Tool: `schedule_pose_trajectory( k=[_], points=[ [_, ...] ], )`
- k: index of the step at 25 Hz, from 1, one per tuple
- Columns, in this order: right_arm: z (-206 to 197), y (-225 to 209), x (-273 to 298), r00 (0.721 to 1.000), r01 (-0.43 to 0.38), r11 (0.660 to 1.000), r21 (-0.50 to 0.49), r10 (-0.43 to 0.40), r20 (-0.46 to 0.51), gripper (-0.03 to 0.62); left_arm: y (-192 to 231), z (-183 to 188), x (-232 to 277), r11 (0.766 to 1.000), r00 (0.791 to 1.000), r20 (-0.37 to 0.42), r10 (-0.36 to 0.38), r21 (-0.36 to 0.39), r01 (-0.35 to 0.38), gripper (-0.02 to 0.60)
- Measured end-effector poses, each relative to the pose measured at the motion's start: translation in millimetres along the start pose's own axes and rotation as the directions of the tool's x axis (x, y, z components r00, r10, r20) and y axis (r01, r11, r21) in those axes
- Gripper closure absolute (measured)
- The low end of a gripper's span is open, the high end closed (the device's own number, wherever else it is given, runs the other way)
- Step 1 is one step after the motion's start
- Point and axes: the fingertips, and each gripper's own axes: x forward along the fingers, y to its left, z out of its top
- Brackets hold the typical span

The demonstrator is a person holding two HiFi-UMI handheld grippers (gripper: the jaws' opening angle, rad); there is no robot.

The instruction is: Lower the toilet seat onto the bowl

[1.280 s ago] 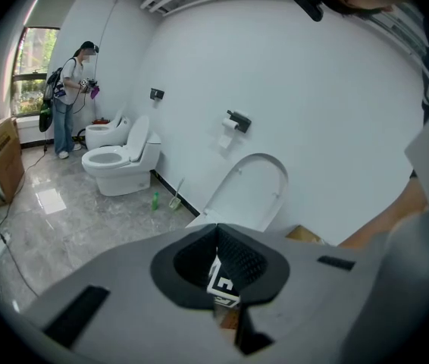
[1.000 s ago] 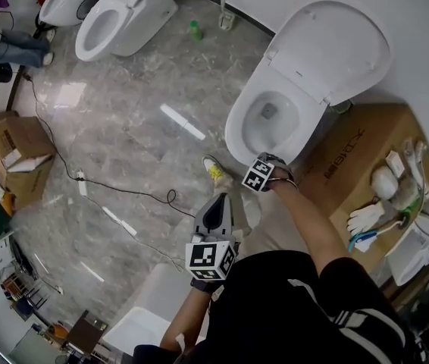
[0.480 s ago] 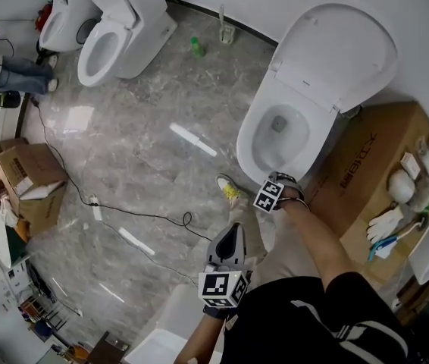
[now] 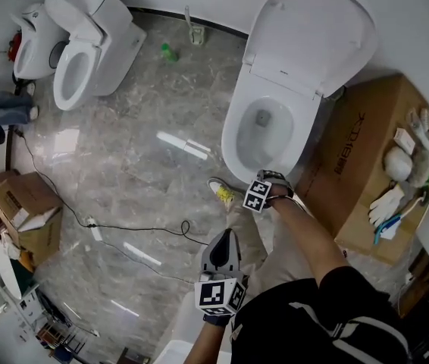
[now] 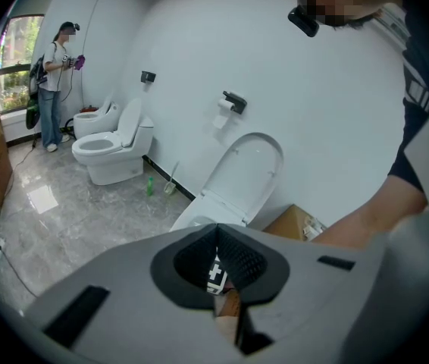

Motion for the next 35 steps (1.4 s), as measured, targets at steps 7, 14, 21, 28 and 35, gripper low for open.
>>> schedule_pose_trajectory(
  k=[7, 14, 21, 28, 35],
  points=[
    [-1, 1, 19, 0.999, -0.033, 0.997, 0.072, 0.033, -0.003, 0.422, 9, 9, 15, 0.999, 1.000, 0.003, -0.014, 0.031, 0.014, 0.569],
    [1, 0, 31, 0.999, -0.051, 0.987, 0.152, 0.051, 0.006, 0.433, 25, 7, 14, 1.000, 1.000, -0.002, 0.006, 0.024, -0.006, 0.569],
    [-2, -2, 41, 0.998, -0.058, 0.970, 0.235, 0.063, -0.013, 0.434, 25, 1, 17, 1.000, 1.000, -0.023, -0.011, 0.023, 0.012, 0.569],
    [-10, -1, 52, 0.996, -0.080, 0.934, 0.349, 0.088, -0.008, 0.389, 21, -6, 21, 0.999, 0.999, -0.037, -0.030, 0.024, 0.031, 0.569],
    [-14, -7, 59, 0.996, -0.091, 0.896, 0.435, 0.092, 0.018, 0.388, 17, -12, 27, 0.998, 0.998, -0.046, -0.048, 0.029, 0.049, 0.569]
  ],
)
